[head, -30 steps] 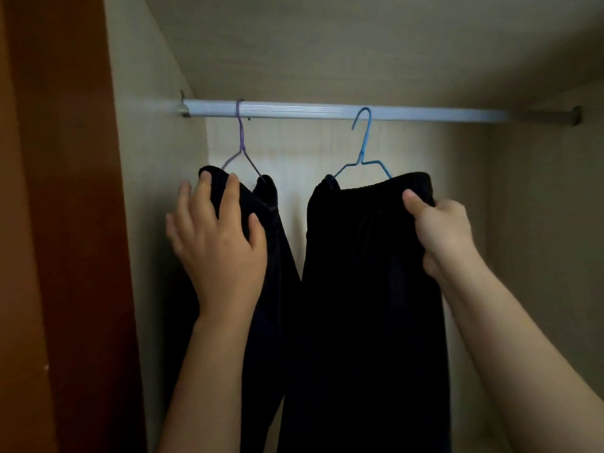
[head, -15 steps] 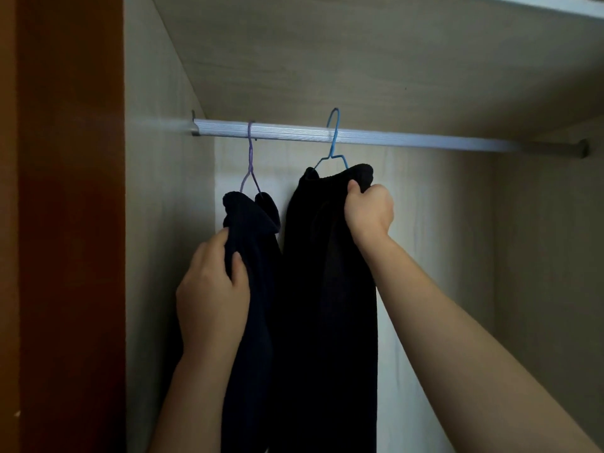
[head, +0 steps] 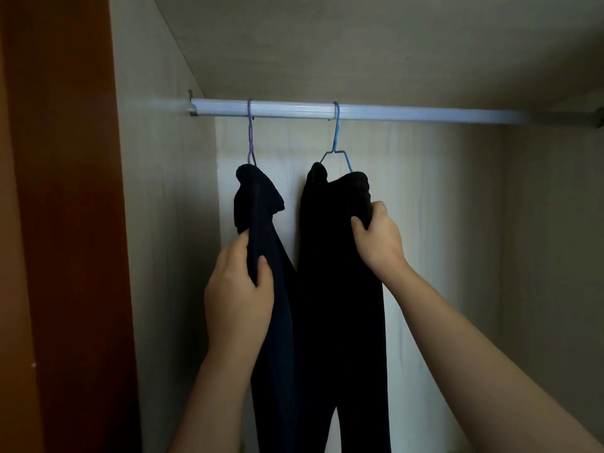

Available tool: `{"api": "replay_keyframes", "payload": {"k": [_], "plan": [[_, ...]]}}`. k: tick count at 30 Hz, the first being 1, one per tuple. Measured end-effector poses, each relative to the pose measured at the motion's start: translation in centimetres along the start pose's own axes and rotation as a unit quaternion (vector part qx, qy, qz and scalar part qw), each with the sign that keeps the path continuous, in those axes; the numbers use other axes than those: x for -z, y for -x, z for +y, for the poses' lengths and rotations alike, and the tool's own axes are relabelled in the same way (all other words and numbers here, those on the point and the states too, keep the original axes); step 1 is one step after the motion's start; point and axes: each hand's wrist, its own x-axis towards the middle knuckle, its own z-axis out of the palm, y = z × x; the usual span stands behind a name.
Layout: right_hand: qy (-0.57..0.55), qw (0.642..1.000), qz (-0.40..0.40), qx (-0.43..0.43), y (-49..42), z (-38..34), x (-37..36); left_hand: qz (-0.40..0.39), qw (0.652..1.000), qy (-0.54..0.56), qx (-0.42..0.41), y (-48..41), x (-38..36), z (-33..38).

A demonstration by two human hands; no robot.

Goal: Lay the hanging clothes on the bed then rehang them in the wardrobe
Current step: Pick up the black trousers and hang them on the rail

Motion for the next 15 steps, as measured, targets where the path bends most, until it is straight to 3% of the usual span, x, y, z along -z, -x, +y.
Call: {"api": "replay_keyframes", "payload": {"k": [8, 13, 15], "plan": [[0.026, 0.994, -0.093, -0.043, 9.6, 6.9, 1.5, -0.105, 0.991, 0.045, 0.072, 7.7, 0.2, -2.1], [0.036, 0.979, -0.153, -0.125, 15.9, 11.8, 1.3, -0.066, 0.996, 0.013, 0.063, 12.4, 0.6, -3.0], [0.045, 0.97, -0.181, -0.155, 18.3, 13.6, 0.9, -0.07, 0.993, 0.02, 0.097, 14.1, 0.7, -3.5]]}}
